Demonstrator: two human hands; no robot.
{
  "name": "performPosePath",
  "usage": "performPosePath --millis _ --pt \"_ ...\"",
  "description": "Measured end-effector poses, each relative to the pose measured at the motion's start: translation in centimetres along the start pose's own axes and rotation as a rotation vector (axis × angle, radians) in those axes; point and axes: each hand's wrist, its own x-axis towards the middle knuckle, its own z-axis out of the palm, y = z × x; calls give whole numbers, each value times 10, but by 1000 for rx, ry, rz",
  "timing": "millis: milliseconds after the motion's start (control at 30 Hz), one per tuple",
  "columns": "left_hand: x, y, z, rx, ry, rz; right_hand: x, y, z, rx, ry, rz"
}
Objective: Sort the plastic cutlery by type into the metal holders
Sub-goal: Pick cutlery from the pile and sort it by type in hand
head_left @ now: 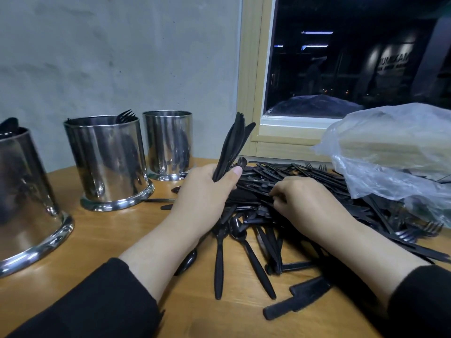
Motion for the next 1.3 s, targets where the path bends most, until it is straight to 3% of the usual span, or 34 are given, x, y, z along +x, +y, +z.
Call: performPosePath --millis 233,433,633,700,800,1000,1300 --pt "4 -1 -5 -21 61 40 -5 7 -19 277 287 97" --pt "5 3 -13 247 179 193 -11 2 -26 533 359 53" --pt "2 -3 -8 274 -211 146 -13 -6 -26 612 440 -21" --pt "1 -5 -7 326 -245 172 -12 -6 -25 667 439 -13" --pt "5 -5 -10 255 -144 140 -9 -3 -20 679 378 29" --pt "17 -10 -21 95 113 28 12 -19 -3 216 -1 -82" --pt "21 -12 -26 130 145 27 29 -36 22 -88 -204 -44"
